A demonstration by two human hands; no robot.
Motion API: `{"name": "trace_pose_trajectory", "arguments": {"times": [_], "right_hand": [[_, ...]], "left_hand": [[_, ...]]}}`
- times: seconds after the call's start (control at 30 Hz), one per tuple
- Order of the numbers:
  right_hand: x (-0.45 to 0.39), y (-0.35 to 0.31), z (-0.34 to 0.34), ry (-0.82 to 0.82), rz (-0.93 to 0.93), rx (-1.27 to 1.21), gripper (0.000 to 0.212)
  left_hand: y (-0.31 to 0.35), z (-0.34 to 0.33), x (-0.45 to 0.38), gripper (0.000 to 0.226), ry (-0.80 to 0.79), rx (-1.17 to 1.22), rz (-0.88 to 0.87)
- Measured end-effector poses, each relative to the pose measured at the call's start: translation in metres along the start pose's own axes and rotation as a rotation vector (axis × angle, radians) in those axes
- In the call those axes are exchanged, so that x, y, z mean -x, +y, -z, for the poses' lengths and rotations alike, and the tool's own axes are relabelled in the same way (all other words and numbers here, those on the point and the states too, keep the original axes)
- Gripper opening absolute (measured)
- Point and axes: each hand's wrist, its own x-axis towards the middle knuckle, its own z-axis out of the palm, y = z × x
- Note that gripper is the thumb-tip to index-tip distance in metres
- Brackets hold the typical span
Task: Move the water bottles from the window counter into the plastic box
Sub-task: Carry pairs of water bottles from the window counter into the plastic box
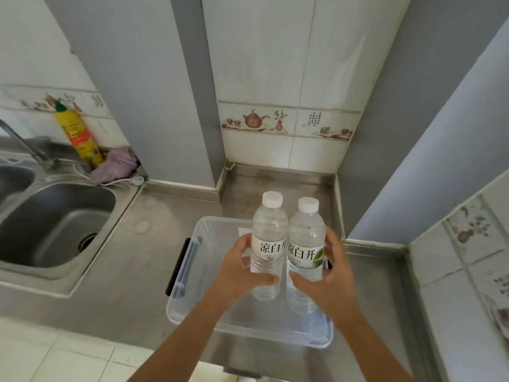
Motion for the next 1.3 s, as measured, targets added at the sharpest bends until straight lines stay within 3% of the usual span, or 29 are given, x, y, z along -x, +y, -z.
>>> {"name": "trace_pose_trajectory", "arguments": {"times": [0.17, 0.33, 0.8, 1.0, 1.1, 1.3], "right_hand": [[0.0, 0.013, -0.005, 0.028, -0.019, 0.03, 0.091], [0.004, 0.024, -0.007, 0.085, -0.04, 0.141, 0.075], [0.016, 0.041, 0.006, 0.08, 0.049, 0.323, 0.08], [0.019, 0.033, 0.003, 0.05, 0.05, 0.457, 0.082], [0.02, 0.033, -0.001, 0.071, -0.002, 0.463, 0.088], [0.021, 0.026, -0.007, 0.083, 0.049, 0.525, 0.092]], "left_hand": [[-0.012, 0.002, -0.009, 0.082, -0.005, -0.059, 0.009], [-0.027, -0.004, -0.011, 0.079, -0.046, -0.099, -0.014], [-0.054, -0.007, -0.016, 0.074, 0.013, -0.15, 0.005], [-0.061, -0.005, -0.019, 0.093, -0.072, -0.334, 0.135], [-0.056, -0.009, -0.019, 0.095, -0.061, -0.388, 0.106], [-0.059, -0.012, -0.022, 0.128, -0.072, -0.31, 0.029]]}}
